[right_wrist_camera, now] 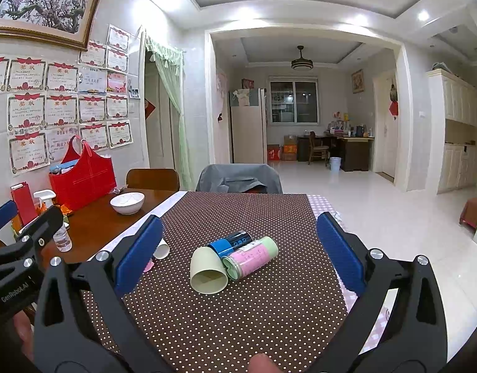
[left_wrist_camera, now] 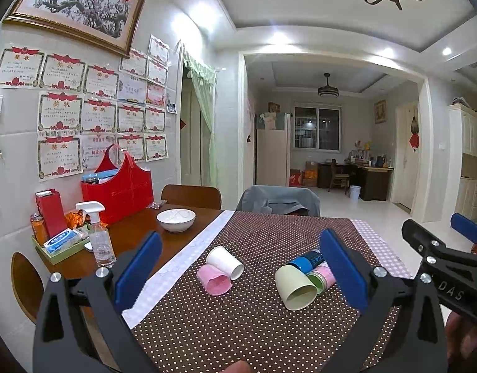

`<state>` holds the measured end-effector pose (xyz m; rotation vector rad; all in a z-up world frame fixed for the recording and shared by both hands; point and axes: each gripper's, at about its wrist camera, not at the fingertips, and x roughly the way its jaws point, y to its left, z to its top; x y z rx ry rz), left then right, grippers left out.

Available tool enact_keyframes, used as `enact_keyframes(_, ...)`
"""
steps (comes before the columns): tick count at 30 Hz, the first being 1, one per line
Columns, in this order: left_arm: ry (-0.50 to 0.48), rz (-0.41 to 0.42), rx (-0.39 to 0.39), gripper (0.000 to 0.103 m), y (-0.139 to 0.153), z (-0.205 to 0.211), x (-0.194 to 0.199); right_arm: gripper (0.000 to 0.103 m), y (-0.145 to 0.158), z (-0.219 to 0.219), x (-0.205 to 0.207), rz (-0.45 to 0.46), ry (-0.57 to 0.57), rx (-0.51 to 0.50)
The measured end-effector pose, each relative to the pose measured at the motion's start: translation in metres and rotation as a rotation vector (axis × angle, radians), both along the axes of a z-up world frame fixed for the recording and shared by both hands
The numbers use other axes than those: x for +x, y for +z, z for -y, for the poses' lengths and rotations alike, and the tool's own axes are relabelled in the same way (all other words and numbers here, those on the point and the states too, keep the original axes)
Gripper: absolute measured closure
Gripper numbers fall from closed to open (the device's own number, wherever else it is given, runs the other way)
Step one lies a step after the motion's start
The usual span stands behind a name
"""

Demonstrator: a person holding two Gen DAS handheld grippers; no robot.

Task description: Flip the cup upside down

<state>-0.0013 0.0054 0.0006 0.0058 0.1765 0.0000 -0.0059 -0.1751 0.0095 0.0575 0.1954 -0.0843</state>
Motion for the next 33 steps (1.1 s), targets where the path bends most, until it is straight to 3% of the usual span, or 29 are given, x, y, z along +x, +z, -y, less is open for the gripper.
enact_keyframes(22, -0.011, -0.021, -0.021, 0.004, -0.006, -0.003, 0.008, 0.006, -0.002, 0.001, 0.01, -0.013, -0.002, -0.005)
enact_keyframes(29, 0.002, -0.072, -0.019, 0.004, -0.02, -0.007, 0.026, 0.006, -0.013, 0.0, 0.039, -0.067, 0.023, -0.016)
enact_keyframes(33, 0.015, -0.146, -0.032, 0.004, -0.035, -0.017, 0.051, 0.006, -0.023, -0.004, 0.067, -0.121, 0.051, -0.024)
